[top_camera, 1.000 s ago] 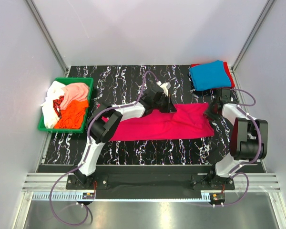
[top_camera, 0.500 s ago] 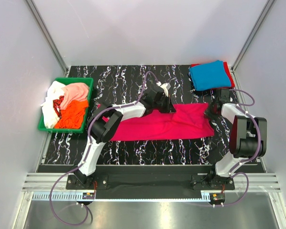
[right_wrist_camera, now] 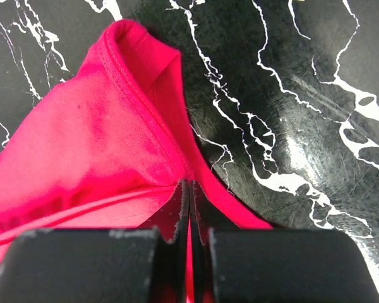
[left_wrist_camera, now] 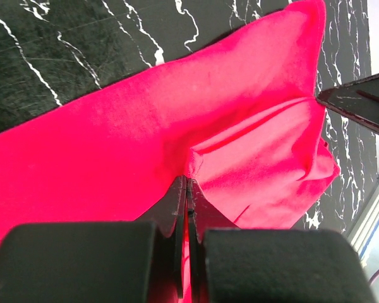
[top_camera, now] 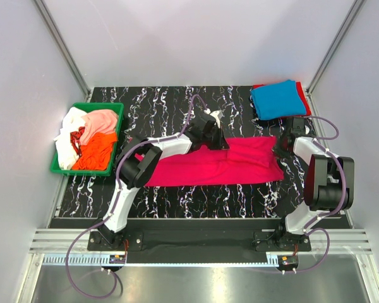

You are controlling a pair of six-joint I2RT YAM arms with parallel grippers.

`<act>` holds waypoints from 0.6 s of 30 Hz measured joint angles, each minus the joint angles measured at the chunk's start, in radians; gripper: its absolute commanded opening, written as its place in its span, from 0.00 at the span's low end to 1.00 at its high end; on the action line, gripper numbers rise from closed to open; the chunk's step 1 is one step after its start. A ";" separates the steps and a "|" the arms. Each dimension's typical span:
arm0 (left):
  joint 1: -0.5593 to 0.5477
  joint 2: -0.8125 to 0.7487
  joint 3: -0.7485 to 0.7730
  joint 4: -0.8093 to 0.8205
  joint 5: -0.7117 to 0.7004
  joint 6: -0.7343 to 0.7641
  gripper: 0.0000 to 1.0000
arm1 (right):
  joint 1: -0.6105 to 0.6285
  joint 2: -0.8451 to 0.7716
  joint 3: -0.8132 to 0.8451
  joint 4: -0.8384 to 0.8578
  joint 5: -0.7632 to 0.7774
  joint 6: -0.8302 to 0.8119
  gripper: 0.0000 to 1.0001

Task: Fold and stack the t-shirts
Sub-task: Fold the tshirt

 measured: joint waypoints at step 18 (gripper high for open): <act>0.018 0.076 0.107 -0.053 0.132 0.056 0.34 | 0.000 -0.232 -0.099 -0.130 -0.094 0.156 0.37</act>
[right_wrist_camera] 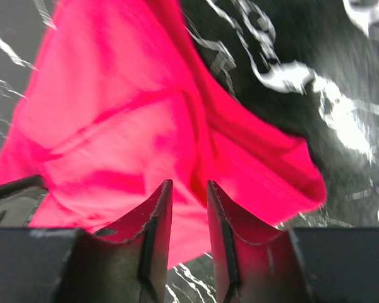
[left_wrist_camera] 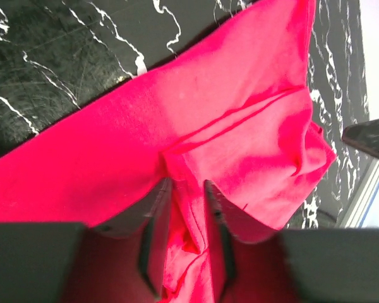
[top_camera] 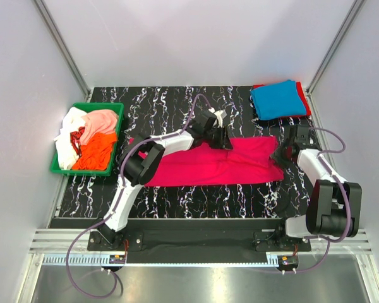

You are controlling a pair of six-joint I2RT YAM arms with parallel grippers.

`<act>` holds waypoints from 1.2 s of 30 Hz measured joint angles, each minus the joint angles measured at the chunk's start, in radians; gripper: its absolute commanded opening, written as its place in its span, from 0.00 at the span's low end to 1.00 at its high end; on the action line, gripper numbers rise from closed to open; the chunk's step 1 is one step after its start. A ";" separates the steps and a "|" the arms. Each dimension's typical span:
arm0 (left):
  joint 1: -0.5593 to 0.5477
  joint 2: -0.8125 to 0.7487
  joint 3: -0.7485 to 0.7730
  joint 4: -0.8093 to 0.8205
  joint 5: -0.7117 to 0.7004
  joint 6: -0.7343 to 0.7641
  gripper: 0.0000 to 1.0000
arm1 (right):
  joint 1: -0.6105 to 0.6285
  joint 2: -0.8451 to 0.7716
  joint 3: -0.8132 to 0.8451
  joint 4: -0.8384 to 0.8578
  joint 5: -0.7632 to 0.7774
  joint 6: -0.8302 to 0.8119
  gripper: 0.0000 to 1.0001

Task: Fold and stack the t-shirts
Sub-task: Fold the tshirt

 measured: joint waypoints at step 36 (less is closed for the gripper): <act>-0.062 0.071 0.153 -0.218 -0.041 0.080 0.34 | 0.000 0.038 -0.137 0.100 0.059 0.098 0.00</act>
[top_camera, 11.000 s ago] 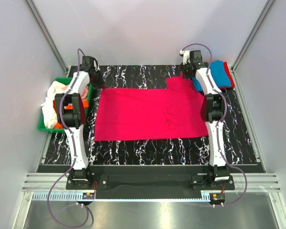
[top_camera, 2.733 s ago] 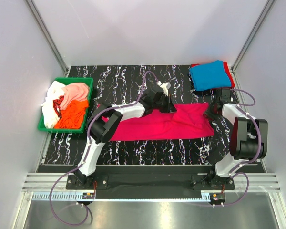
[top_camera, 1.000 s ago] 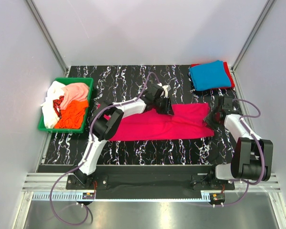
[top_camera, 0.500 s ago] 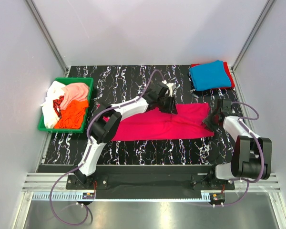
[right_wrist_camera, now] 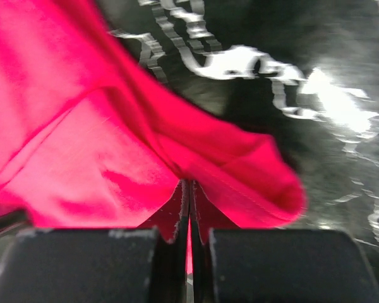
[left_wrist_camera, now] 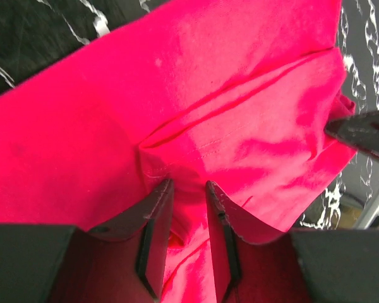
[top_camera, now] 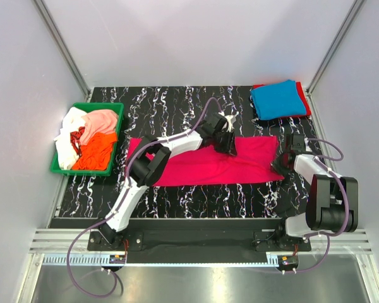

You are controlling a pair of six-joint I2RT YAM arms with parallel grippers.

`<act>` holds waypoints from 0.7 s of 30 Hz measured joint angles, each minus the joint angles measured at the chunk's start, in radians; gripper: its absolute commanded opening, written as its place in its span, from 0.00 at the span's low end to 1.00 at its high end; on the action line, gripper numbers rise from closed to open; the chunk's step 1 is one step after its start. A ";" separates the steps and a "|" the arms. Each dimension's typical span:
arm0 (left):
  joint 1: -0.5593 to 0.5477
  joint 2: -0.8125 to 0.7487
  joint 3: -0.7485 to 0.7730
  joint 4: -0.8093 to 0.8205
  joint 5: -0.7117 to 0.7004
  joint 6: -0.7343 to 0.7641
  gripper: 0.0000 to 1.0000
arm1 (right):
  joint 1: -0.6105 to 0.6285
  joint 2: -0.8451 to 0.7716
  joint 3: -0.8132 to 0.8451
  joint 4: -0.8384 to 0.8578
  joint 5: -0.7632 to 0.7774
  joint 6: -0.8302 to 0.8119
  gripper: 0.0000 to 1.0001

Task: Fold and stack the t-shirts
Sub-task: Fold the tshirt

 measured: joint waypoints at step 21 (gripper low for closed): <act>0.017 -0.035 0.008 -0.069 0.034 0.022 0.44 | -0.001 -0.186 -0.024 -0.098 0.105 -0.014 0.18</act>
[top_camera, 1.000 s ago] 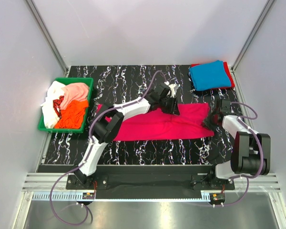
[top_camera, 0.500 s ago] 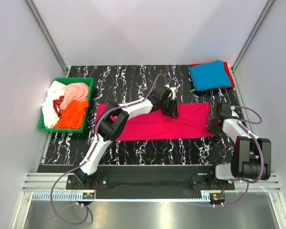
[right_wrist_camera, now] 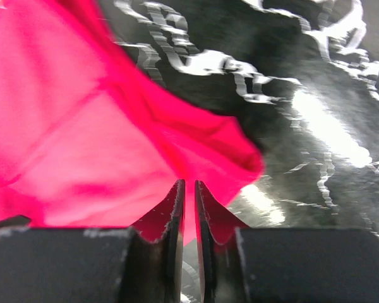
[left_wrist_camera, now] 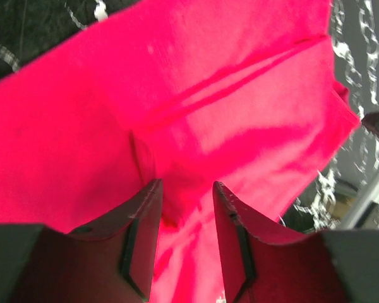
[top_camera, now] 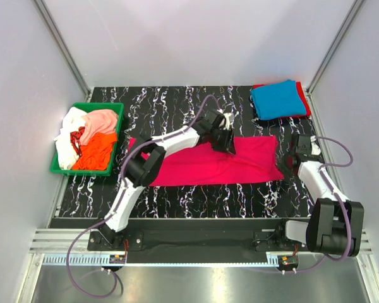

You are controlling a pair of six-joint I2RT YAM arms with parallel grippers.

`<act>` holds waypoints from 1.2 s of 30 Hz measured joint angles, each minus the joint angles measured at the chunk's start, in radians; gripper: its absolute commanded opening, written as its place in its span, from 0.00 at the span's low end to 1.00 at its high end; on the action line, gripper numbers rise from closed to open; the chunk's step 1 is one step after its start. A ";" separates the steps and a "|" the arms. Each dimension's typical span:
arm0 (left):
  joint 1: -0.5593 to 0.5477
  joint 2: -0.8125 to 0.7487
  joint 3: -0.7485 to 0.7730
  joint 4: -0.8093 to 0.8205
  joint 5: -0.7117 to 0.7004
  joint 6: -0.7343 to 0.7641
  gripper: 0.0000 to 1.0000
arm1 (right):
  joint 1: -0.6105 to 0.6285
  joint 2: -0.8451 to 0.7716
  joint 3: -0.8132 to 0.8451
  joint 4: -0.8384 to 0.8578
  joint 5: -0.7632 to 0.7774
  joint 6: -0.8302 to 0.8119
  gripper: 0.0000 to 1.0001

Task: Fold and stack the t-shirts
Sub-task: Fold the tshirt

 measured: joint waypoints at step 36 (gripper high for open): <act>0.116 -0.843 -1.025 -0.154 -0.473 -0.109 0.48 | 0.215 0.559 0.381 0.160 -0.167 0.031 0.19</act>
